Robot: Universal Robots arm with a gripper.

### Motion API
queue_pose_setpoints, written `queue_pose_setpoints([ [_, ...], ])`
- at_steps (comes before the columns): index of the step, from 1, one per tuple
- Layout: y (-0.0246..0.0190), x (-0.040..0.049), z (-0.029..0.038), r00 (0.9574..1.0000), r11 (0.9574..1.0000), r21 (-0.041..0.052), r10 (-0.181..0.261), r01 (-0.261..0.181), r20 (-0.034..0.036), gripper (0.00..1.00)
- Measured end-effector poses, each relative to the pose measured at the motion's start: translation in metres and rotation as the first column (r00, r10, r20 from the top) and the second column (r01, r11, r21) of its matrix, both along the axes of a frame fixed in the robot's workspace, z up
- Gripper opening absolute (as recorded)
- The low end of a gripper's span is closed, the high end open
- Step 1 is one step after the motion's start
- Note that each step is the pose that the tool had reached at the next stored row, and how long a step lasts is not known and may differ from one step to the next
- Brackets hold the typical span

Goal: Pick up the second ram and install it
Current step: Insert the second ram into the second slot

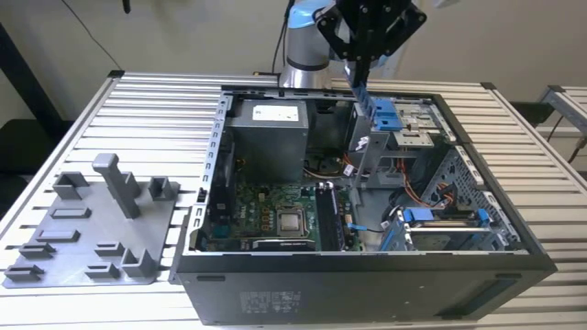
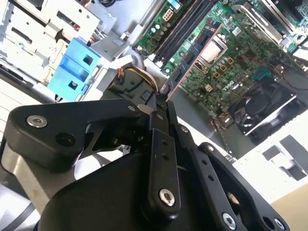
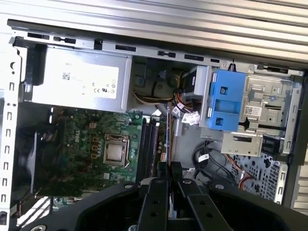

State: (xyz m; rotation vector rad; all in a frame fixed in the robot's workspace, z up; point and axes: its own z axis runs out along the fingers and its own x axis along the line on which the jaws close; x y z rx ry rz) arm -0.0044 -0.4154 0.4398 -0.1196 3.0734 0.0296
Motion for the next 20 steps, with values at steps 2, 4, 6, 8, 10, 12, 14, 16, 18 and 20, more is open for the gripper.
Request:
queue_pose_setpoints([
  [2, 0.0, 0.0, -0.0001, 0.9999, 0.9999, -0.0001, -0.012, 0.012, -0.0027, 0.14],
  [4, 0.0, 0.0, -0.0003, 0.9997, 0.9997, 0.0, -0.026, 0.026, -0.0056, 0.14],
  [6, 0.0, 0.0, -0.0004, 0.9992, 0.9992, -0.0001, -0.039, 0.039, -0.0087, 0.14],
  [8, 0.0, 0.0, -0.0004, 0.9986, 0.9986, -0.0003, -0.052, 0.052, -0.0117, 0.14],
  [10, 0.0, 0.0, -0.0005, 0.9978, 0.9979, -0.0005, -0.064, 0.064, -0.0146, 0.14],
  [12, 0.0, 0.0001, -0.0006, 0.9971, 0.9972, -0.0008, -0.074, 0.074, -0.0178, 0.14],
  [14, 0.0, 0.0009, -0.0006, 0.9966, 0.9968, -0.001, -0.079, 0.079, -0.0214, 0.14],
  [16, 0.0, 0.0023, -0.0006, 0.9964, 0.9967, -0.0013, -0.081, 0.081, -0.0253, 0.14],
  [18, 0.0, 0.0032, -0.0007, 0.9962, 0.9966, -0.0016, -0.083, 0.083, -0.0291, 0.14],
  [20, 0.0, 0.0035, -0.0008, 0.9956, 0.9962, -0.0018, -0.088, 0.088, -0.0324, 0.14],
])
